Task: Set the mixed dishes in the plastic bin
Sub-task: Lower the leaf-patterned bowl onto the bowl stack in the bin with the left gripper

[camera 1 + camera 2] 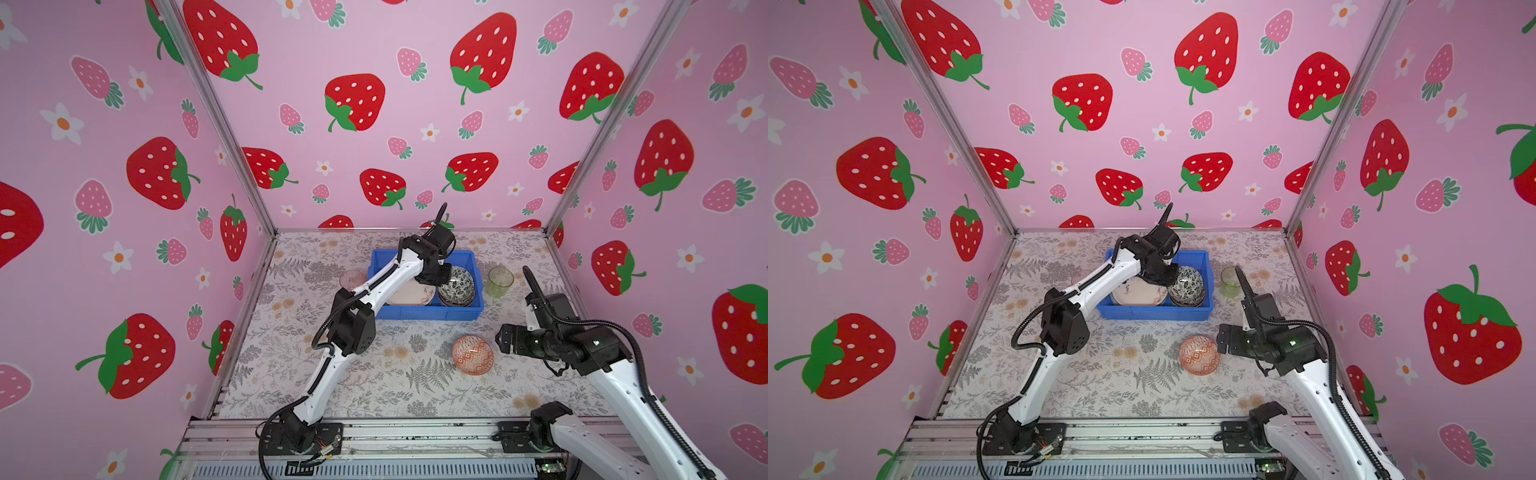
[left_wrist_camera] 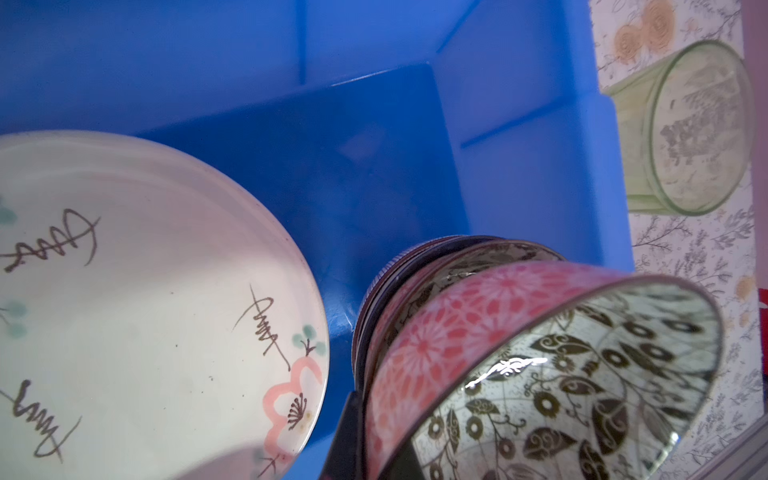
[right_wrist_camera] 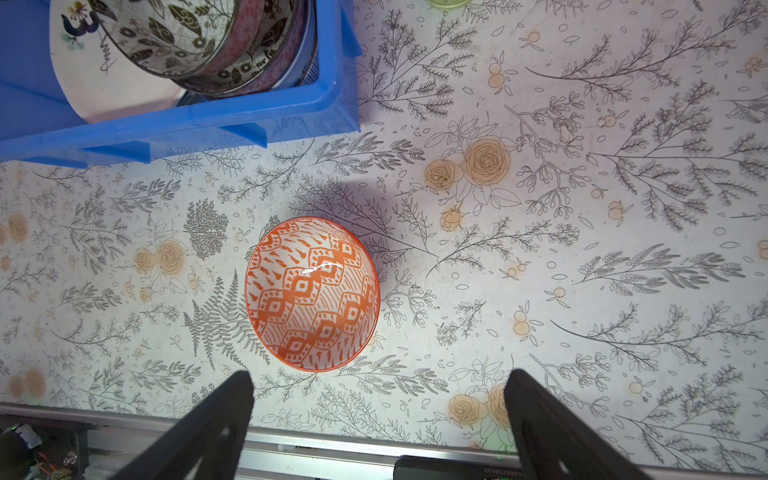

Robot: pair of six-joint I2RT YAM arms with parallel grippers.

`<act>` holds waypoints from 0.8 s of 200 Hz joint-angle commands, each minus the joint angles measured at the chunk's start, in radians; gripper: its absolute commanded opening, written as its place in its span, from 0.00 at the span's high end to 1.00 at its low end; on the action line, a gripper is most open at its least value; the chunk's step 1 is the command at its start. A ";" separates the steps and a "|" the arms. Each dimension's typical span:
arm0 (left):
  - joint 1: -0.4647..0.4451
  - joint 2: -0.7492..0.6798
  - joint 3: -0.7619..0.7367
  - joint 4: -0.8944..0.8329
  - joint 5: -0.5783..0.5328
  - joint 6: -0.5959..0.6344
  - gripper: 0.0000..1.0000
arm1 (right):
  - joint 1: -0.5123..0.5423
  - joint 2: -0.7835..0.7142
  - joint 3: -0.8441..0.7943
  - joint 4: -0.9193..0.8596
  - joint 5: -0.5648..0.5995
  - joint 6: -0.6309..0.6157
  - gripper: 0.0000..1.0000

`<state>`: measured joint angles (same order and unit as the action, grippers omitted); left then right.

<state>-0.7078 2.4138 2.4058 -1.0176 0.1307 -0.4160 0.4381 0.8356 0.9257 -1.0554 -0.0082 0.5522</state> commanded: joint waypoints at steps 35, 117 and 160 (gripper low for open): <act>-0.006 -0.003 0.049 0.025 0.052 -0.012 0.89 | -0.007 0.006 -0.017 0.006 0.005 -0.014 0.03; -0.012 0.003 0.046 0.053 0.092 -0.031 0.69 | -0.010 0.014 -0.031 0.018 0.001 -0.022 0.03; -0.017 -0.018 0.047 0.067 0.113 -0.039 0.49 | -0.013 0.017 -0.033 0.020 0.000 -0.021 0.03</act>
<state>-0.7143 2.4134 2.4077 -0.9642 0.2100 -0.4480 0.4316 0.8501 0.9066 -1.0363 -0.0090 0.5446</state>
